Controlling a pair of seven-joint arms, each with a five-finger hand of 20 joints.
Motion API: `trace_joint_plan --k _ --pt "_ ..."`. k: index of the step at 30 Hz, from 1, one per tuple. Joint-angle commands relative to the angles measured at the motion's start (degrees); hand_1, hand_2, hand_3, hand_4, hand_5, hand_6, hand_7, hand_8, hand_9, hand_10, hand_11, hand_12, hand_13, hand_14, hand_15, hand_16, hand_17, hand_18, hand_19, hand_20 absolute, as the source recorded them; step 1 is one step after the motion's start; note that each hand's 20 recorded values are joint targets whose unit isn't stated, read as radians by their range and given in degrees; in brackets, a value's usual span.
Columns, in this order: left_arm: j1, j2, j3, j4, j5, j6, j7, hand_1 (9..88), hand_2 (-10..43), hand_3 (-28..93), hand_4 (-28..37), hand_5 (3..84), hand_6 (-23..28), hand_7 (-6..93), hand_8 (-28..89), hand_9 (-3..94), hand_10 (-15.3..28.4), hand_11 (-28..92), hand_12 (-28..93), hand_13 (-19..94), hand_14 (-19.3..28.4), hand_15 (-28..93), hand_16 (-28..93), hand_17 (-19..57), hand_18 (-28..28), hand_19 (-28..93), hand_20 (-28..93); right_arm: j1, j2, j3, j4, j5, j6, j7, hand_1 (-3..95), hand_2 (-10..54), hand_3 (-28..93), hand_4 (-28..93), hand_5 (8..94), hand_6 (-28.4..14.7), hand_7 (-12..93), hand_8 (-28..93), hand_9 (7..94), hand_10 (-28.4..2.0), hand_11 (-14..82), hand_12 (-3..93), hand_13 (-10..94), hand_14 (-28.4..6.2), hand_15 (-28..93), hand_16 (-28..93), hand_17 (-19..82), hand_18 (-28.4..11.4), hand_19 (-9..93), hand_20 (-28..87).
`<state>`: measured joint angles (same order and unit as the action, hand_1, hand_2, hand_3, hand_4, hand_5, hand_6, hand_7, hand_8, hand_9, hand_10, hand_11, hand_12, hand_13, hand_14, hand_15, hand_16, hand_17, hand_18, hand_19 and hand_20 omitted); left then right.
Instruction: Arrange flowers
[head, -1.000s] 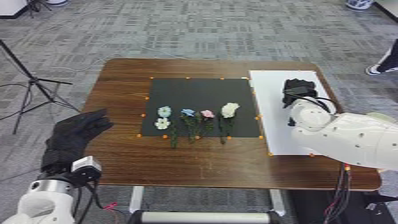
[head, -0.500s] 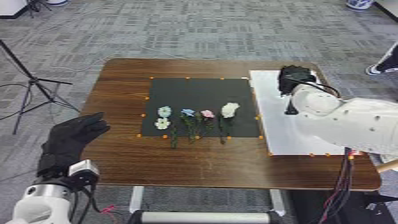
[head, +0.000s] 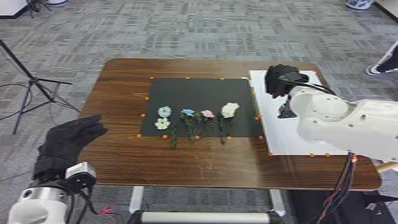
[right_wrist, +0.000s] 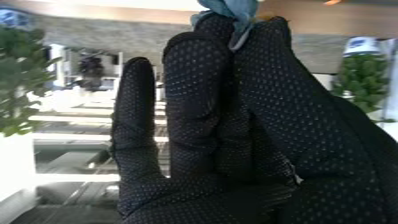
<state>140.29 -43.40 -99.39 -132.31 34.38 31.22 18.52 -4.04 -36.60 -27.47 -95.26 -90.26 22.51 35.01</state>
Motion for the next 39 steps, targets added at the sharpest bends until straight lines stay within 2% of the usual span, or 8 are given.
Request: trace_joint_plan --k 1,9,19,20,24,32,35,39 --pt "0.17 -0.46 0.13 -0.50 0.11 0.21 -0.27 24.7 0.4 88 -22.2 56.7 13.7 16.4 -11 47.9 20.9 39 12 35 23.9 57 -9 -5.5 17.8 44 13 1.55 0.25 -6.01 -2.89 -0.92 3.22 -7.76 57.2 -9.5 76 -28 76.2 4.5 45 -9 86.4 -2.6 19.7 42.0 76 1.9 53 38 26 -20.1 81 16" --pt "1.12 -0.95 -0.99 -0.74 0.42 0.30 -0.73 24.5 0.3 88 -22.3 56.7 13.7 16.4 -11 47.9 20.9 39 12 34 24.0 57 -10 -5.5 17.8 44 13 9.09 2.12 -18.45 -7.26 -1.92 7.12 -15.09 56.7 -9.5 77 -28 75.2 5.1 47 -11 85.4 -2.6 20.8 41.7 75 2.5 53 38 24 -19.1 80 16" --pt "0.06 -1.83 -0.25 -0.52 1.03 0.00 -1.94 24.5 0.4 88 -22.5 56.7 13.7 16.4 -11 47.8 20.8 39 12 34 24.0 57 -9 -5.5 17.8 44 13 1.68 0.56 -9.63 -8.51 -1.88 9.18 -12.36 56.2 -9.5 77 -28 75.1 5.3 48 -11 85.7 -2.3 20.9 41.2 75 2.5 53 38 24 -19.2 80 16" --pt "0.04 -1.51 -0.01 -0.47 0.71 0.26 -1.31 24.6 0.5 88 -22.5 56.7 13.7 16.4 -11 47.8 20.9 39 12 35 24.0 57 -9 -5.5 17.8 44 13 1.55 0.19 -9.28 -8.44 -1.82 9.58 -12.62 56.1 -9.5 77 -28 75.0 5.4 48 -11 85.6 -2.3 20.9 41.3 75 2.5 53 38 24 -19.3 80 17" --pt "0.04 -1.71 -0.47 -0.50 1.11 0.00 -1.84 24.6 0.5 88 -22.5 56.7 13.7 16.3 -11 47.9 20.9 39 12 35 24.0 57 -9 -5.5 17.8 44 13 1.24 0.10 -8.89 -9.89 -1.88 9.89 -13.15 56.0 -9.5 77 -28 75.0 5.4 48 -11 85.7 -2.3 20.9 41.3 75 2.4 53 38 24 -19.3 80 17" --pt "0.03 -1.48 -0.53 -0.32 0.27 0.68 -1.00 24.6 0.5 88 -22.5 56.7 13.7 16.4 -11 47.8 20.9 39 12 35 23.9 58 -9 -5.5 17.8 44 13 -0.28 -0.42 -8.00 -11.43 -2.08 9.27 -12.59 56.1 -9.5 77 -28 74.6 5.4 48 -11 85.8 -2.3 20.6 41.4 74 2.1 53 37 24 -19.4 79 17" --pt "-0.18 -1.75 -0.52 -0.31 0.73 0.38 -1.53 24.7 0.5 88 -22.5 56.7 13.7 16.3 -11 48.0 21.0 39 12 35 24.0 58 -9 -5.5 17.8 44 13 -0.78 -0.60 -7.39 -11.45 -1.36 8.18 -12.38 55.7 -9.5 77 -28 73.9 5.4 48 -10 85.3 -2.4 20.3 41.2 73 1.8 53 37 23 -19.9 79 17" --pt "-0.75 -1.82 -0.34 -0.24 0.91 0.25 -1.84 24.7 0.5 88 -22.4 56.7 13.8 16.4 -11 47.9 21.0 39 12 34 24.0 58 -9 -5.5 17.8 44 13 -1.95 -0.97 -5.94 -10.59 -1.79 7.07 -11.17 51.7 -9.5 77 -28 67.4 3.3 43 -12 79.9 -4.9 18.1 37.8 67 0.2 56 34 20 -20.7 78 17"
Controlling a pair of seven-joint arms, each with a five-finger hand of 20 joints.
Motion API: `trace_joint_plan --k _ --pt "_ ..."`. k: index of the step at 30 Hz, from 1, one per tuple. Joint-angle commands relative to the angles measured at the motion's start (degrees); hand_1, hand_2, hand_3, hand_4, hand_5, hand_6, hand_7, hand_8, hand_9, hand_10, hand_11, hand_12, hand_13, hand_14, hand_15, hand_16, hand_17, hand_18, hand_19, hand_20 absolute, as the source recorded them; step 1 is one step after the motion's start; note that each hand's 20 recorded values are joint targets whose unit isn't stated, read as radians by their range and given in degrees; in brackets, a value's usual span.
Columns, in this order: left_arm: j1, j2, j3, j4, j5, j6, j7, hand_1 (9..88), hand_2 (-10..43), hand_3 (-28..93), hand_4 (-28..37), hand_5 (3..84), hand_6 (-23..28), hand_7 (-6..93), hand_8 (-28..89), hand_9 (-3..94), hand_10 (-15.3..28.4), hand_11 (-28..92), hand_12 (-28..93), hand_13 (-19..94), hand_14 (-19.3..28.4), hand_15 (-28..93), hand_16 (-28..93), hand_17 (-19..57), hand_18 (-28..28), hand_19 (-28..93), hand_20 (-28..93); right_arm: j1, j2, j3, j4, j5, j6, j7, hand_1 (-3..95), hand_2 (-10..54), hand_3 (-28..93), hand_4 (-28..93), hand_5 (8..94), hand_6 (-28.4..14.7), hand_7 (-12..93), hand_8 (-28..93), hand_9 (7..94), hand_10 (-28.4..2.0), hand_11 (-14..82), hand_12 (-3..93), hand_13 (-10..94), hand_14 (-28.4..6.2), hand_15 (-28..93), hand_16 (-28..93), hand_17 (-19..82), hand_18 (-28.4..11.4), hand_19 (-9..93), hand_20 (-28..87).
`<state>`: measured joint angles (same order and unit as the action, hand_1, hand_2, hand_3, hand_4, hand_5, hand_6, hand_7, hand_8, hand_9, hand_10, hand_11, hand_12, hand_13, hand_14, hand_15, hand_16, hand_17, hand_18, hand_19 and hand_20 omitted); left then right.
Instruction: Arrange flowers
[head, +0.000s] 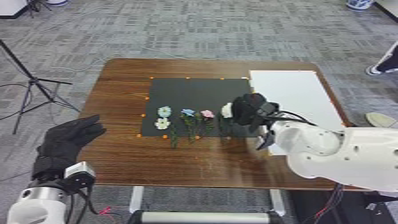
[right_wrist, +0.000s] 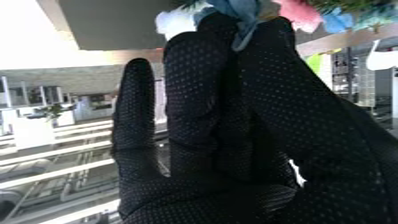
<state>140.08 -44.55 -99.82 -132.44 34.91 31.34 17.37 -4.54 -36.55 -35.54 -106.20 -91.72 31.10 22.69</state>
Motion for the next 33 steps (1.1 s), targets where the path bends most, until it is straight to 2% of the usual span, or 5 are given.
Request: trace_joint_plan --k 1,5,16,25,33 --pt "-0.89 -1.00 0.09 -0.05 1.05 -0.10 -1.55 24.7 0.5 88 -22.4 56.8 13.7 16.4 -11 47.9 21.0 39 12 34 24.0 58 -9 -5.5 17.8 44 13 -2.26 -0.82 3.10 0.53 -0.60 -2.39 1.42 51.4 -9.5 77 -28 66.8 3.1 43 -13 79.2 -5.3 17.9 37.4 66 0.0 56 34 20 -20.8 78 17" --pt "-0.58 -0.76 -0.02 -0.08 0.72 0.04 -1.04 24.7 0.4 88 -22.3 56.7 13.8 16.4 -11 47.9 20.9 39 12 35 24.0 58 -9 -5.4 17.8 44 13 -2.26 -0.89 3.09 0.79 -0.41 -2.94 2.11 50.1 -9.5 77 -28 64.0 2.4 42 -14 75.6 -7.5 14.7 34.1 62 -1.4 58 31 19 -21.9 78 17" --pt "-0.35 -0.80 -0.26 -0.17 0.76 0.06 -1.14 24.9 0.4 88 -22.0 56.8 13.8 16.5 -11 47.9 20.9 39 12 35 24.0 58 -10 -5.4 17.8 44 13 -3.05 -0.07 4.67 0.21 -0.14 -7.17 3.36 46.6 -9.5 80 -28 61.3 3.1 33 -13 66.4 -12.7 27.0 20.2 57 -5.2 61 27 17 -23.7 76 19" --pt "0.76 -0.64 -0.63 -0.25 0.34 0.34 -0.68 24.8 0.2 88 -21.7 56.8 13.8 16.6 -11 47.9 20.9 39 12 35 24.0 58 -10 -5.4 17.9 44 13 -1.55 1.73 4.50 -2.60 -1.39 -11.01 7.14 39.3 -9.5 83 -28 56.3 4.5 25 -19 63.7 -16.7 26.4 17.4 54 -14.9 66 19 16 -28.2 74 21" --pt "0.90 -0.56 -0.55 -0.24 0.35 0.43 -0.73 24.9 0.2 88 -21.6 56.8 13.8 16.6 -11 47.9 20.9 39 12 35 24.0 58 -10 -5.4 17.9 44 13 0.35 2.65 4.29 -3.43 -1.47 -9.72 7.18 37.3 -9.5 82 -28 53.7 3.8 23 -18 59.5 -19.4 24.9 16.7 49 -18.8 69 16 15 -28.4 71 22"
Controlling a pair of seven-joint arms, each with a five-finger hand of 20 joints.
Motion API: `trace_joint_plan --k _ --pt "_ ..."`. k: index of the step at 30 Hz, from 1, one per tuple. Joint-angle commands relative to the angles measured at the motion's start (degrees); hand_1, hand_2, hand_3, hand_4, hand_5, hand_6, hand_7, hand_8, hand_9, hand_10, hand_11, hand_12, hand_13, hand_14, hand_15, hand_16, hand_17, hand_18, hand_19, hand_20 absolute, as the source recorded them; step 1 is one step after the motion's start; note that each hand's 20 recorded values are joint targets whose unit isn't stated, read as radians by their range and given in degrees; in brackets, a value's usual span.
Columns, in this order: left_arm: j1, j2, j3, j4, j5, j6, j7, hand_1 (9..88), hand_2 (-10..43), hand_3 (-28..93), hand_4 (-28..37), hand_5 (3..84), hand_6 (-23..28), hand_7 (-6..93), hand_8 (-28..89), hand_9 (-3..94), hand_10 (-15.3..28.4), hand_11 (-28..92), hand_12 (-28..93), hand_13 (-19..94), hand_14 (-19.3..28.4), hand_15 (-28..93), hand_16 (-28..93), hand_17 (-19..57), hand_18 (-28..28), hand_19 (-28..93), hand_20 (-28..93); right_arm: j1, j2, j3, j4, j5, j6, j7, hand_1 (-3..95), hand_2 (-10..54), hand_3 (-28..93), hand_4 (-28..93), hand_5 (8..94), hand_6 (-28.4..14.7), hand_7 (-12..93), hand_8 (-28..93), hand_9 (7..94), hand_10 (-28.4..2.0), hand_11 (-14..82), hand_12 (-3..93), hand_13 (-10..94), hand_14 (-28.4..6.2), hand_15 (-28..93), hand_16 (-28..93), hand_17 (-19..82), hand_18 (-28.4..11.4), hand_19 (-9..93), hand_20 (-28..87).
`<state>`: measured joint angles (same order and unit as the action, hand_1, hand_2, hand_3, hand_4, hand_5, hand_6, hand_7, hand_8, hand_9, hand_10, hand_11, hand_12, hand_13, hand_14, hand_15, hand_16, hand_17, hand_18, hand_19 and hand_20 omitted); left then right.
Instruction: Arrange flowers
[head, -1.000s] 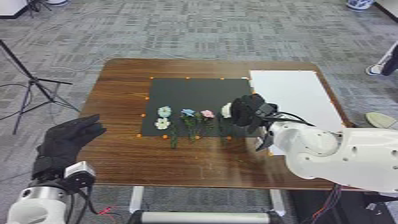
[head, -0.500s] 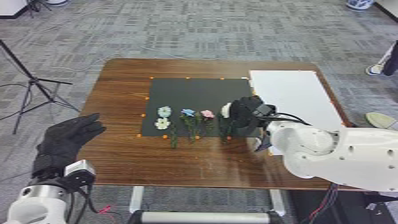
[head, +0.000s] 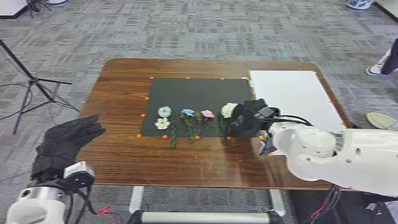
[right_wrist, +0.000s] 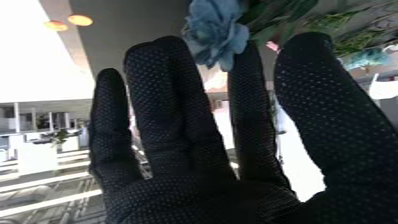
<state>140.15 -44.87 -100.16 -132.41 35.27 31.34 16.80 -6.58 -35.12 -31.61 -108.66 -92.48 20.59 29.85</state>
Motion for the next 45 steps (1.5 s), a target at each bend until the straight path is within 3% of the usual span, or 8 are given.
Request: trace_joint_plan --k 1,10,20,31,36,40,43,45 --pt "0.64 -0.35 -0.12 -0.19 0.12 0.27 -0.43 24.9 0.2 88 -21.7 56.7 13.7 16.6 -11 48.0 20.8 39 12 35 24.0 58 -10 -5.5 17.9 44 13 2.64 1.26 0.21 -1.11 -0.71 1.45 0.17 37.2 -9.5 82 -28 53.1 3.7 23 -18 59.2 -19.7 24.7 16.6 49 -19.1 69 16 15 -28.4 71 22" --pt "0.93 0.03 0.51 0.23 -1.40 1.59 1.13 25.0 0.1 88 -21.8 56.7 13.7 16.7 -11 47.9 20.8 39 12 35 24.0 58 -10 -5.4 17.9 44 13 -0.86 3.01 5.56 0.87 3.92 5.78 -4.25 34.1 -9.5 82 -27 50.7 2.4 22 -17 56.0 -20.7 22.9 16.3 46 -20.3 69 13 14 -28.4 68 22" --pt "-1.27 2.35 0.05 1.39 -3.69 2.68 3.29 24.5 -0.5 88 -22.1 55.2 12.7 14.9 -11 44.5 19.4 30 10 33 22.6 49 -9 -5.3 17.9 43 12 -23.18 7.34 33.86 4.11 31.87 8.70 -16.65 27.6 0.1 84 -27 50.9 2.0 23 -18 53.9 -19.1 23.5 15.9 42 -19.3 66 9 10 -28.4 67 17" --pt "-5.57 0.66 -2.34 2.73 -1.26 1.63 -0.03 24.5 -0.8 88 -22.4 52.7 11.1 13.4 -11 42.2 18.1 25 9 32 21.6 41 -7 -5.4 17.8 41 11 -51.92 7.07 63.95 5.99 48.33 11.26 -22.02 26.2 3.3 84 -27 50.6 1.6 23 -18 52.8 -18.6 24.3 15.5 39 -20.3 66 8 7 -27.9 67 15" --pt "-5.08 0.69 -2.86 2.82 -0.87 0.99 0.58 24.2 -0.8 89 -22.4 51.8 10.5 13.0 -11 42.3 17.6 25 9 32 21.5 40 -7 -5.5 17.9 41 11 -60.95 6.56 73.94 5.95 53.90 11.82 -26.46 26.2 3.6 84 -27 50.1 1.5 22 -17 52.4 -18.6 24.2 15.3 39 -20.3 66 8 7 -27.4 67 15" --pt "-4.57 2.07 -1.73 3.70 -2.89 2.46 2.54 24.4 -0.8 88 -22.4 51.2 10.0 12.7 -11 42.3 17.4 25 9 33 21.6 40 -6 -5.5 17.9 41 11 -64.85 5.84 77.83 6.87 58.41 11.50 -29.42 26.1 3.6 85 -27 49.6 1.6 22 -17 51.8 -18.6 23.9 15.3 38 -20.3 65 7 6 -27.0 67 15" --pt "-3.80 1.35 -2.39 4.07 2.02 3.14 -0.74 24.5 -0.8 88 -22.3 51.0 9.9 12.6 -11 43.1 17.9 25 9 35 22.5 45 -6 -5.5 17.7 41 12 -67.49 4.86 80.39 7.91 65.86 9.88 -34.26 26.1 3.6 85 -27 49.2 1.6 22 -17 51.5 -18.5 23.7 15.2 37 -20.3 65 7 6 -26.7 66 14" --pt "-3.55 1.42 -2.19 4.28 0.91 3.36 0.33 24.4 -0.8 88 -22.2 50.7 9.7 12.6 -11 44.0 18.2 26 9 35 22.7 46 -6 -5.4 17.7 41 12 -68.71 4.17 81.69 8.39 68.61 9.40 -35.72 26.1 3.7 85 -27 49.1 1.6 22 -17 51.3 -18.3 23.7 15.2 37 -20.4 65 7 5 -26.6 66 15"
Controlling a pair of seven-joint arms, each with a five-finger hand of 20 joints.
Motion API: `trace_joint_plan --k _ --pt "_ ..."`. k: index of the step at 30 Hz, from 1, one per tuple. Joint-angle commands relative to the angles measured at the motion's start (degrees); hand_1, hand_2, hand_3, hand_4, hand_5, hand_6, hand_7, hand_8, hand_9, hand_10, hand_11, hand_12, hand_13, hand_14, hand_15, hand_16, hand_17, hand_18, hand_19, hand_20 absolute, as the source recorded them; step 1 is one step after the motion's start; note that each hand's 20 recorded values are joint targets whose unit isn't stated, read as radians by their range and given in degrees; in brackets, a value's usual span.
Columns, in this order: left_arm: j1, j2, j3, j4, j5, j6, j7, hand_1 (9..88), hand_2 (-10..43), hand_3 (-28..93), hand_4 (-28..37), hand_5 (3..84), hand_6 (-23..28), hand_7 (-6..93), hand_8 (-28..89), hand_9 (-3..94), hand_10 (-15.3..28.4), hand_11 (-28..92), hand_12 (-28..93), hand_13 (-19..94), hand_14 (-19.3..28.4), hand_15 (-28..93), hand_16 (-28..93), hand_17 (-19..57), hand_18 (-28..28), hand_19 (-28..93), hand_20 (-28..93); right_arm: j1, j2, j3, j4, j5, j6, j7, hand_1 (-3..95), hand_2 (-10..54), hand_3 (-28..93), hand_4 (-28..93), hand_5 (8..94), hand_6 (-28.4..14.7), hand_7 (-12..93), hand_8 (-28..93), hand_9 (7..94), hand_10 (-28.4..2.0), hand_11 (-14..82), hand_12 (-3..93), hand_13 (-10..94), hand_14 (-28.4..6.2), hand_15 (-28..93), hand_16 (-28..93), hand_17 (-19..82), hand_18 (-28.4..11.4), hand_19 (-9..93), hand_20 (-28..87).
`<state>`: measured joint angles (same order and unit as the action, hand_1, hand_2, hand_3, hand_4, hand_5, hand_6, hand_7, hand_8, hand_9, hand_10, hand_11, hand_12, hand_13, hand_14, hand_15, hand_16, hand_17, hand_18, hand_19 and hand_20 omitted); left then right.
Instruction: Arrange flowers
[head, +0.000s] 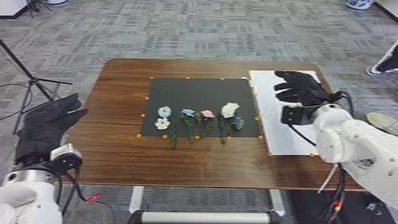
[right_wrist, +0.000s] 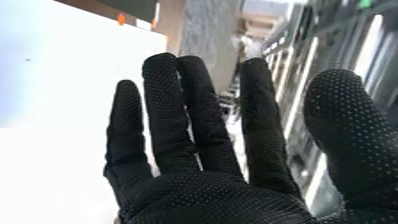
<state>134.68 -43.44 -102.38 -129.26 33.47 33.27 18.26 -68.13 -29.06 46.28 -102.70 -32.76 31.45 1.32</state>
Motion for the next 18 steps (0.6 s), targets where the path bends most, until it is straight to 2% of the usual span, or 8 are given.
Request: trace_joint_plan --k 1,3,6,7,9,12,16,18 --pt "2.39 -0.08 -0.04 1.04 1.30 1.36 0.13 24.4 -0.8 88 -22.2 50.6 9.6 12.7 -11 44.1 18.2 26 9 35 22.7 46 -6 -5.5 17.7 41 12 -8.39 -2.39 5.14 2.65 9.82 -2.28 -7.28 26.2 3.8 85 -27 49.1 1.7 22 -17 51.3 -18.3 23.7 15.2 37 -20.4 65 7 5 -26.6 66 15" --pt "2.16 -0.05 0.16 1.03 1.56 1.95 0.60 24.5 -0.8 88 -22.2 50.3 9.5 12.7 -11 44.3 18.3 27 9 35 22.8 47 -7 -5.4 17.8 41 12 -8.10 -2.99 4.88 2.90 9.58 -1.42 -6.94 26.1 3.8 85 -27 48.9 1.8 22 -17 51.2 -18.3 23.6 15.2 36 -20.5 65 7 5 -26.6 66 15" --pt "1.90 0.58 0.36 0.93 0.09 1.90 2.43 24.5 -1.0 88 -22.2 50.1 9.4 12.6 -11 44.4 18.3 27 9 35 22.7 47 -7 -5.3 17.9 42 13 -7.39 -2.82 4.19 3.06 10.96 -2.11 -7.78 26.1 3.9 85 -27 48.8 1.9 22 -17 51.2 -18.3 23.6 15.2 36 -20.5 65 7 5 -26.5 66 15" --pt "1.40 0.15 0.28 0.86 0.93 1.46 1.76 24.5 -1.0 88 -22.3 50.1 9.4 12.6 -11 44.4 18.3 27 9 35 22.7 46 -7 -5.2 17.9 42 13 -7.64 -2.96 4.75 2.97 11.25 -2.22 -7.78 26.1 3.9 85 -27 48.9 2.0 22 -17 51.2 -18.2 23.7 15.3 36 -20.5 65 7 4 -26.4 66 15" --pt "0.56 -0.40 0.53 0.59 1.52 0.85 1.21 24.6 -0.9 88 -22.3 50.0 9.4 12.4 -11 44.6 18.3 27 9 35 22.5 46 -8 -4.2 18.1 45 14 -8.17 -3.10 5.90 2.66 10.77 -2.80 -7.20 26.1 4.0 85 -27 48.9 2.1 22 -17 51.3 -18.2 23.7 15.3 36 -20.5 65 7 4 -26.3 66 15" --pt "0.27 0.02 0.82 0.21 -0.07 0.73 2.96 24.6 -0.8 88 -22.2 50.1 9.3 12.4 -10 45.1 18.7 28 10 35 22.5 46 -7 -3.5 18.7 47 15 -6.86 -3.02 5.35 2.51 10.82 -2.66 -7.61 26.2 4.2 85 -27 50.7 2.2 23 -17 52.4 -17.7 24.7 15.7 36 -20.4 65 7 4 -26.2 65 15" --pt "0.17 -0.03 1.25 0.08 -0.36 0.75 3.61 24.6 -0.8 88 -22.1 49.9 9.4 12.6 -10 45.3 18.8 29 10 35 22.5 46 -7 -3.5 18.8 48 15 -7.96 -2.47 6.54 1.78 10.86 -3.62 -8.55 26.3 4.4 85 -27 51.7 2.3 25 -18 53.1 -17.3 26.9 16.3 37 -19.9 67 8 4 -25.8 65 16" --pt "0.01 -0.04 1.63 0.15 -1.72 0.38 4.47 24.6 -0.8 88 -22.1 49.9 9.4 12.6 -10 45.3 18.8 29 10 35 22.6 47 -7 -3.7 18.9 48 15 -8.79 -2.09 7.12 1.40 11.10 -3.50 -8.76 26.3 4.5 85 -26 51.9 2.4 25 -18 53.1 -17.3 27.3 16.2 37 -19.9 67 8 4 -25.8 65 16"
